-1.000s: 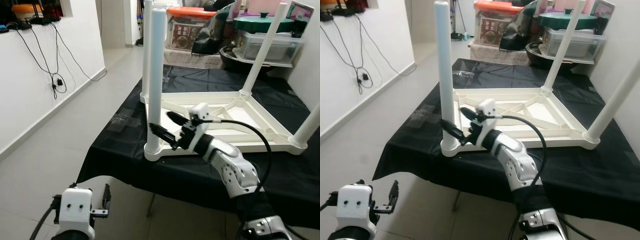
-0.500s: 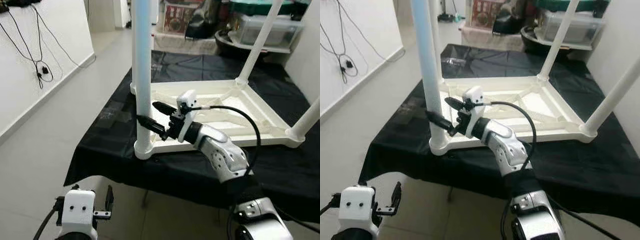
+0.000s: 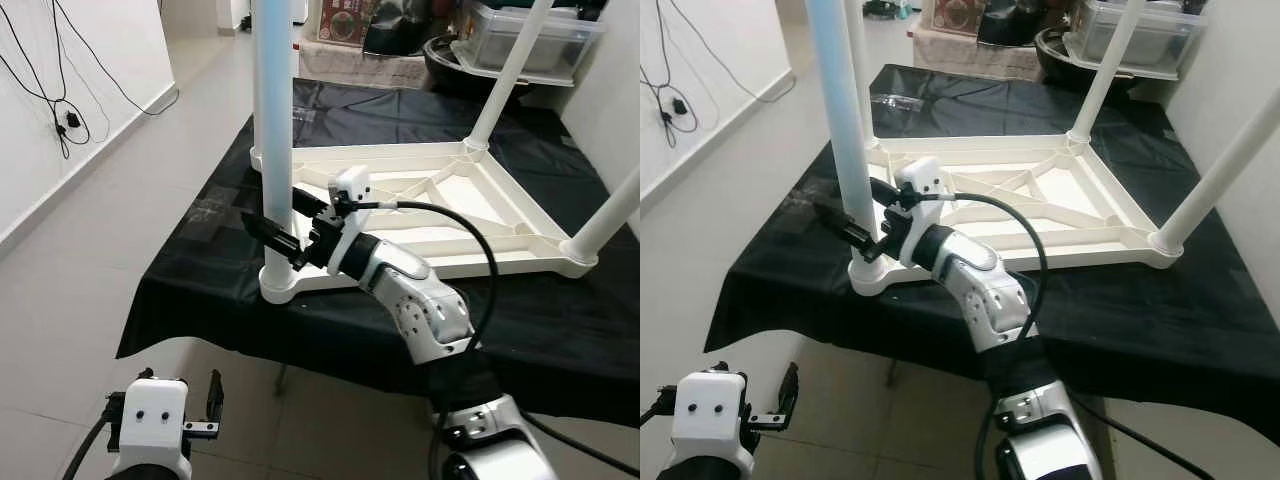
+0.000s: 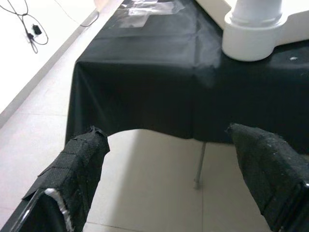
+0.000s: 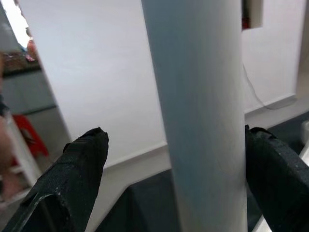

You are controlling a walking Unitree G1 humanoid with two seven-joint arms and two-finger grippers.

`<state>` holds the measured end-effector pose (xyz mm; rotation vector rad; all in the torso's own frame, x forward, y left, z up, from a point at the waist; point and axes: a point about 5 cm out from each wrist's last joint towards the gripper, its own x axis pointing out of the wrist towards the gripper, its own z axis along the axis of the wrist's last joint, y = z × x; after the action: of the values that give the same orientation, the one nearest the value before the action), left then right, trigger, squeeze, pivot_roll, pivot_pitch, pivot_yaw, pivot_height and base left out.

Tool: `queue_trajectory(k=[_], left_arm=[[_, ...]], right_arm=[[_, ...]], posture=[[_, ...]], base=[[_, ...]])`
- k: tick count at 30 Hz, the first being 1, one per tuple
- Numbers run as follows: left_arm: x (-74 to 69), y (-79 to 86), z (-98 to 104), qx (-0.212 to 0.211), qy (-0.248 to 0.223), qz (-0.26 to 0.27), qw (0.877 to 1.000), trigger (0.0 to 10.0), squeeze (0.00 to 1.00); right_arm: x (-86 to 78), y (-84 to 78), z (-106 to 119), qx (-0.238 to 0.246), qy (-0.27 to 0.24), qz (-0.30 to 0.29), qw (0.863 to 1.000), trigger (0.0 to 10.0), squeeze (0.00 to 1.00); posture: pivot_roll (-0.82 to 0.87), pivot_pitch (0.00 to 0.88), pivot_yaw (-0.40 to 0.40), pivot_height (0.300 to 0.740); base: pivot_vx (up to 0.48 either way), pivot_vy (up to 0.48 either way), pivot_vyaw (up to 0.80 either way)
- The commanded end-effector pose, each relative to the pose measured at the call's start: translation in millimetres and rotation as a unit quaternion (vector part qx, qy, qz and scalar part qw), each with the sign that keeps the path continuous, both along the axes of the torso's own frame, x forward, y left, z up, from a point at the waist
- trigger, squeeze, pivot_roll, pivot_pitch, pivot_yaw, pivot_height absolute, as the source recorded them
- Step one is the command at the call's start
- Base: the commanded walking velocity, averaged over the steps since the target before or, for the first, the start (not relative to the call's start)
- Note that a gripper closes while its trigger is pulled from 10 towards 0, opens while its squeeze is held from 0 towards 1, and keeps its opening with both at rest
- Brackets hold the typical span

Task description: Building children table

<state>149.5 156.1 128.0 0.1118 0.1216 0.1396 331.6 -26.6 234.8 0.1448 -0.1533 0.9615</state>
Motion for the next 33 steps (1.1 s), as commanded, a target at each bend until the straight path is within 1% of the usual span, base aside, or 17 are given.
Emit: queue_trajectory(k=[1,8,11,12,13,14,15,16,21,23,26,28,29,30,31,32,33], left_arm=[[-1.7,-0.8,0.5,0.002,0.003,0.005,1.000,10.0,0.00],[-2.3,1.4,0.0,0.003,0.004,0.010,1.000,10.0,0.00],[-2.4,1.4,0.1,0.003,0.004,0.010,1.000,10.0,0.00],[-2.6,0.5,0.1,0.002,0.005,0.011,1.000,10.0,0.00],[-2.6,0.5,0.1,0.002,0.005,0.011,1.000,10.0,0.00],[-2.8,0.2,0.0,0.002,0.005,0.012,1.000,10.0,0.00],[-2.8,0.2,0.0,0.002,0.005,0.012,1.000,10.0,0.00],[-3.0,0.0,-0.3,0.002,0.006,0.013,1.000,10.0,0.00],[-2.8,0.9,-0.3,0.003,0.006,0.015,1.000,10.0,0.00],[-2.4,1.9,-1.0,0.004,0.006,0.015,1.000,10.0,0.00],[-2.0,2.1,-1.5,0.004,0.006,0.015,1.000,10.0,0.00],[-1.2,1.7,-2.3,0.004,0.006,0.013,1.000,10.0,0.00],[-1.2,1.7,-2.3,0.004,0.006,0.013,1.000,10.0,0.00],[-0.7,1.4,-2.3,0.004,0.005,0.012,1.000,10.0,0.00],[-0.2,1.3,-2.5,0.004,0.005,0.011,1.000,10.0,0.00],[-0.2,1.3,-2.5,0.004,0.005,0.011,1.000,10.0,0.00],[0.4,1.5,-2.7,0.004,0.005,0.009,1.000,10.0,0.00]], right_arm=[[1.0,7.3,1.0,-0.016,-0.007,-0.020,1.000,10.0,0.00],[15.4,8.7,-1.9,-0.041,-0.003,-0.093,0.995,10.0,0.00],[16.3,8.5,-1.9,-0.044,-0.003,-0.099,0.994,10.0,0.00],[21.2,8.1,-2.3,-0.049,0.004,-0.129,0.990,10.0,0.00],[21.2,8.1,-2.3,-0.049,0.004,-0.129,0.990,10.0,0.00],[24.0,6.5,-2.9,-0.055,0.006,-0.153,0.987,1.9,0.00],[24.0,6.5,-2.9,-0.055,0.006,-0.153,0.987,1.9,0.00],[26.7,2.9,-6.1,-0.074,0.006,-0.176,0.982,0.0,0.00],[29.9,-11.3,-15.2,-0.095,0.009,-0.193,0.977,0.0,0.00],[32.9,-31.9,-24.2,-0.111,0.019,-0.200,0.973,0.0,0.00],[33.3,-38.3,-25.3,-0.110,0.023,-0.195,0.974,0.0,0.00],[35.5,-55.5,-26.4,-0.110,0.027,-0.188,0.976,0.0,0.00],[35.5,-55.5,-26.4,-0.110,0.027,-0.188,0.976,0.0,0.00],[37.0,-64.7,-25.6,-0.106,0.031,-0.183,0.977,0.0,0.00],[40.7,-80.8,-25.6,-0.108,0.036,-0.184,0.976,0.0,0.00],[40.7,-80.8,-25.6,-0.108,0.036,-0.184,0.976,0.0,0.00],[45.3,-99.8,-25.5,-0.113,0.047,-0.192,0.974,0.0,0.00]], posture=[[0.03,0.188,-0.083,0.734],[0.02,0.196,-0.091,0.734],[0.02,0.196,-0.091,0.734],[0.03,0.203,-0.095,0.734],[0.03,0.203,-0.095,0.734],[0.02,0.206,-0.098,0.734],[0.02,0.206,-0.098,0.734],[0.02,0.207,-0.097,0.734],[0.02,0.208,-0.101,0.734],[0.01,0.204,-0.096,0.734],[0.01,0.202,-0.095,0.734],[0.01,0.197,-0.088,0.734],[0.01,0.197,-0.088,0.734],[0.01,0.197,-0.088,0.734],[0.01,0.192,-0.082,0.734],[0.01,0.192,-0.082,0.734],[0.00,0.187,-0.076,0.734]], base=[[0.000,0.000,0.00],[0.000,0.000,0.00],[0.000,0.000,0.00],[0.000,0.000,0.00],[0.000,0.000,0.00],[0.000,0.000,0.00],[0.000,0.000,0.00],[0.000,0.000,0.00],[0.000,0.000,0.00],[0.000,0.000,0.00],[0.000,0.000,0.00],[0.000,0.000,0.00],[0.000,0.000,0.00],[0.000,0.000,0.00],[0.000,0.000,0.00],[0.000,0.000,0.00],[0.000,0.000,0.00]])
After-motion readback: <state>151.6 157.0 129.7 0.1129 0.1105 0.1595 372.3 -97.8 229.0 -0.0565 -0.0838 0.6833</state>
